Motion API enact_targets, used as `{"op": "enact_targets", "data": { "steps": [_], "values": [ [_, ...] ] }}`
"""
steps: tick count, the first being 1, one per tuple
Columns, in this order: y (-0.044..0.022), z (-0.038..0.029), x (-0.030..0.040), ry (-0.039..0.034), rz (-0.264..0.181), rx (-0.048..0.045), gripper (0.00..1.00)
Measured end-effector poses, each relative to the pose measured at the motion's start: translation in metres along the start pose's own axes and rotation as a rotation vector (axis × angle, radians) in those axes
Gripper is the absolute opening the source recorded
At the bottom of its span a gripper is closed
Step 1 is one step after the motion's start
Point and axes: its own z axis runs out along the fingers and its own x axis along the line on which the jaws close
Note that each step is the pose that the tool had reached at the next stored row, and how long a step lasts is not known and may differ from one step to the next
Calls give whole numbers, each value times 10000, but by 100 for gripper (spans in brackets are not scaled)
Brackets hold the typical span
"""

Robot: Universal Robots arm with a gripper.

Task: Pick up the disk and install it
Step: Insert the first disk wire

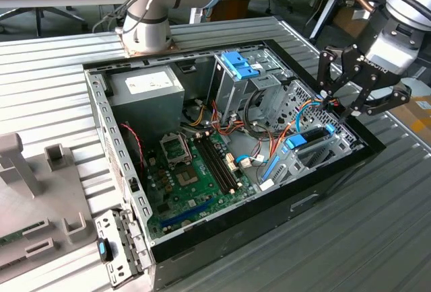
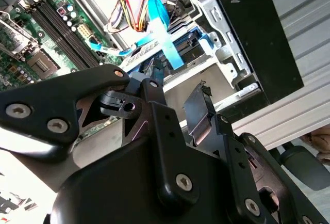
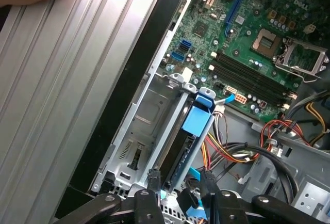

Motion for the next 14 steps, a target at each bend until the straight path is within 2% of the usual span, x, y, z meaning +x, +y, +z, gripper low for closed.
{"op": "enact_targets", "data": {
  "steps": [4, 6, 9, 14],
  "values": [
    [-59, 1, 29, 1, 0, 0, 44],
    [-132, 3, 64, 0, 0, 0, 44],
    [-193, 4, 94, 0, 0, 0, 44],
    [-203, -4, 99, 1, 0, -1, 44]
  ]
}}
